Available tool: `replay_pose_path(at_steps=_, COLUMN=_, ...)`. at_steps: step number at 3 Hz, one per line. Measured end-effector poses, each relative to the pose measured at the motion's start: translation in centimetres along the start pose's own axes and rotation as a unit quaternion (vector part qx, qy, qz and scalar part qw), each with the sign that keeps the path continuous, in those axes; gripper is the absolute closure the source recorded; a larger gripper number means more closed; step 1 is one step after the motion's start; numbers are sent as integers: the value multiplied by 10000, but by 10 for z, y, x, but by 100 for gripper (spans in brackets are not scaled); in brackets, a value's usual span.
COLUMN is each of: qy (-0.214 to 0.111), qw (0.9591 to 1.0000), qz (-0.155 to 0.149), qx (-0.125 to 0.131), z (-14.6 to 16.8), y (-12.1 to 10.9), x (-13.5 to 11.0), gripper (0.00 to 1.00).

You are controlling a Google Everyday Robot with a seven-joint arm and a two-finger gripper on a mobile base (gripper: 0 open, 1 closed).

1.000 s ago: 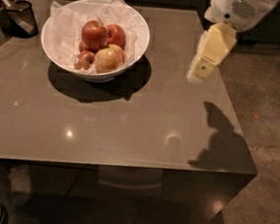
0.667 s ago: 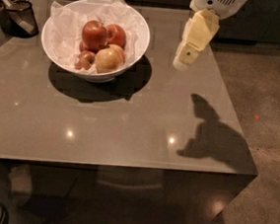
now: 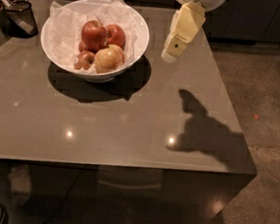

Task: Pick apple from white bowl

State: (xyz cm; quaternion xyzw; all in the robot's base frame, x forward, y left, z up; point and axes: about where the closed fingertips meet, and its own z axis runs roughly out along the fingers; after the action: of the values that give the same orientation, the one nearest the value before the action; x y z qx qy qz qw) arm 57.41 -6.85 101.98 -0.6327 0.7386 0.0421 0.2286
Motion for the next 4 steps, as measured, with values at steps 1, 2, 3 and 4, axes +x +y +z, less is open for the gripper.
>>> replay_pose_path(at_steps=1, qy=-139, qw=9999, qz=20, qx=-9, z=6, y=-6, x=-14, gripper=0)
replay_pose_path(at_steps=2, qy=-299, qw=9995, qz=-58, qx=-30, z=19, y=-21, x=-45, gripper=0)
replay_pose_path(at_steps=3, qy=-383, qw=9990, qz=-217, qx=-98, z=30, y=-32, x=-79, gripper=0)
replay_pose_path(at_steps=4, qy=-425, qw=9980, qz=-437, qx=-177, z=39, y=-37, x=-103, gripper=0)
